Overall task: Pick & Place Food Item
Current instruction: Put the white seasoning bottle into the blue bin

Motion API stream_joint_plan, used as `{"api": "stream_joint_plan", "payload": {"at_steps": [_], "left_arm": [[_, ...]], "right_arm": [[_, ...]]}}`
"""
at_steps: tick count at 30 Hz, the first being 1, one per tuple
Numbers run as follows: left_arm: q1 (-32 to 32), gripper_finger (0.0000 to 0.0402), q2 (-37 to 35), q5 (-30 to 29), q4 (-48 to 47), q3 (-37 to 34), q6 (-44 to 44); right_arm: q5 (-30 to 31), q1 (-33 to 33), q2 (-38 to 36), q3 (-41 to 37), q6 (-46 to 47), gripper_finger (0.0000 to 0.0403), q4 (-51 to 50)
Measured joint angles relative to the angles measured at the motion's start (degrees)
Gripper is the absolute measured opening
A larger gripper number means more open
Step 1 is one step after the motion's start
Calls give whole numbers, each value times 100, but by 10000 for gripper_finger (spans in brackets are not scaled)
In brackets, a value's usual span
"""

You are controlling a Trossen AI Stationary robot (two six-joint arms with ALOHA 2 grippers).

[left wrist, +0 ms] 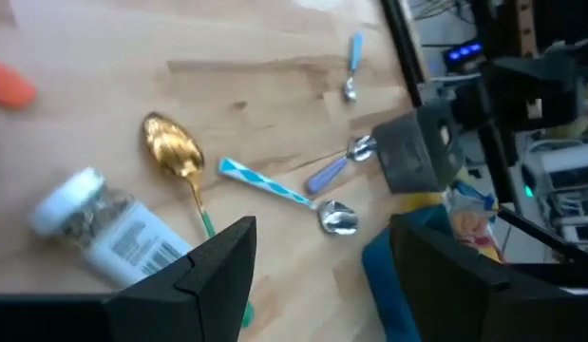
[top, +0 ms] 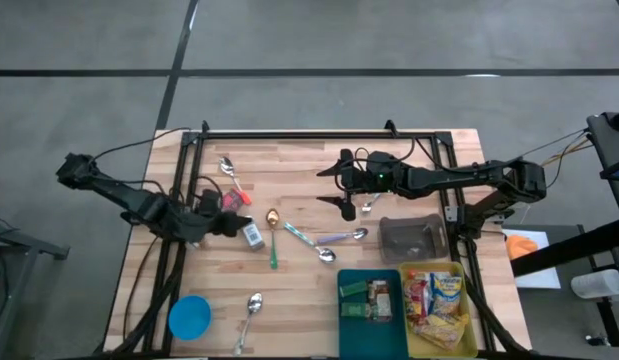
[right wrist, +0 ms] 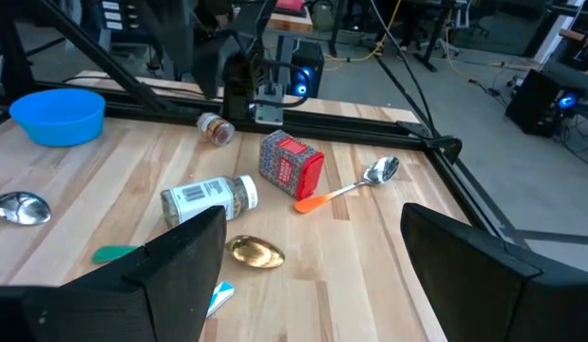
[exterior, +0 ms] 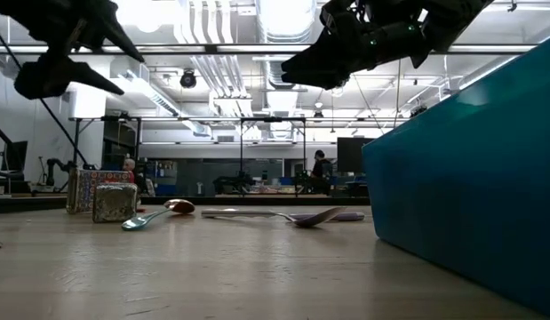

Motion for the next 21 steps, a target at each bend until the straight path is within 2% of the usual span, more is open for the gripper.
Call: {"api": "stream_joint_plan", "payload": {"at_steps": [10,21], "left_arm": [[38,241,1119,381,-513,834,-851],[153,241,1793,590,-540,598,-2444]], "right_arm": [[-2,0,0,0,0,315,0],[-2,0,0,0,0,315,0]]}}
